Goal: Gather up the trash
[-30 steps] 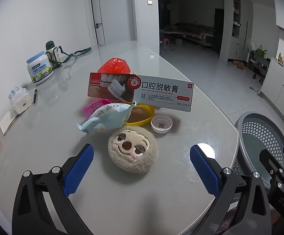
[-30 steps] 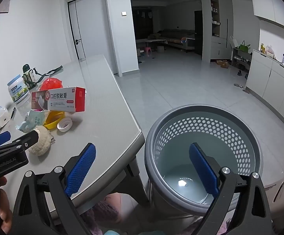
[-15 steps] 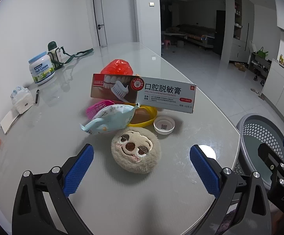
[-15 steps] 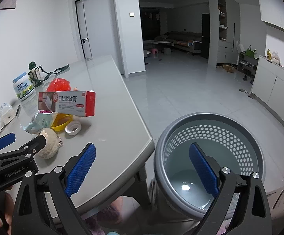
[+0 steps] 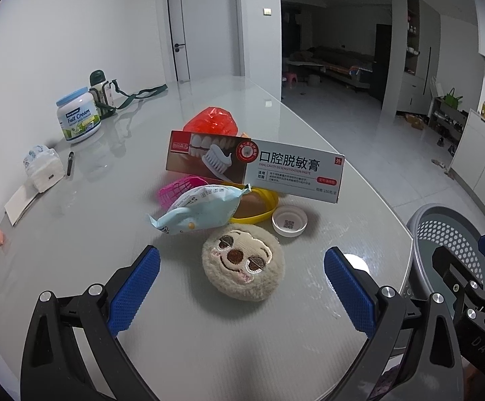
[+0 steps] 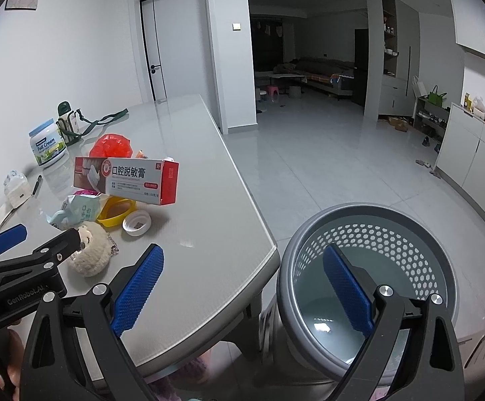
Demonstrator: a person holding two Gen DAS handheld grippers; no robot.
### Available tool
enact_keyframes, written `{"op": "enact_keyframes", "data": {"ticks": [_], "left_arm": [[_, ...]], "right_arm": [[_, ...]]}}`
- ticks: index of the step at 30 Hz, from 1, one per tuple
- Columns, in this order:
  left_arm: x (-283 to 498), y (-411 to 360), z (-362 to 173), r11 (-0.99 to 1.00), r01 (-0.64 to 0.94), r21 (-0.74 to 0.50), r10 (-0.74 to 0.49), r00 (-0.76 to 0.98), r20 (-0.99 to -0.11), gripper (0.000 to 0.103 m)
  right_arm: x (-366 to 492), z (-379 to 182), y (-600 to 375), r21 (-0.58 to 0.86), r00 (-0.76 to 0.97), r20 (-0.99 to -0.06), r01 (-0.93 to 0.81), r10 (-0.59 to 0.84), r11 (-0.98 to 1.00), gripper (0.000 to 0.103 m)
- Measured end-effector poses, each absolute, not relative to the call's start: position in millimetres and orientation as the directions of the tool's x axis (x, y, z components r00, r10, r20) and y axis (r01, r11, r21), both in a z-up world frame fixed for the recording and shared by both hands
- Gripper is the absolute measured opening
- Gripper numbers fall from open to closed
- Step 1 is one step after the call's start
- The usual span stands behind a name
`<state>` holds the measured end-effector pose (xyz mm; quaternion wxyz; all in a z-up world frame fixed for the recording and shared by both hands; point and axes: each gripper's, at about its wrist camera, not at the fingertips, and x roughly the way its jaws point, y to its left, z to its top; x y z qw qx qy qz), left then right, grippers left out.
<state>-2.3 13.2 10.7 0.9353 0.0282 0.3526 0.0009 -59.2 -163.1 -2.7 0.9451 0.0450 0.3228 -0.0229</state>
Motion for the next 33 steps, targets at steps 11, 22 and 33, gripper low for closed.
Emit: {"op": "enact_keyframes", "data": {"ticks": [11, 22, 33], "left_arm": [[-0.9, 14.4, 10.2, 0.998, 0.019, 0.052, 0.021, 0.751, -0.66, 0.097], [-0.3, 15.4, 9.9, 0.999, 0.02, 0.051, 0.019, 0.75, -0.661, 0.097], [-0.5, 15.4, 9.6, 0.998, 0.019, 0.052, 0.02, 0.75, -0.661, 0.097]], "right_arm": [[-60.8, -1.9, -165.1, 0.071, 0.791, -0.612, 0.078, -0.018, 0.994, 0.092], [-61.5, -2.2, -167.0, 0.078, 0.792, -0.611, 0.081, -0.016, 0.994, 0.092], [-61.2, -1.8, -167.5, 0.079, 0.79, -0.613, 0.083, -0.017, 0.993, 0.092]]}}
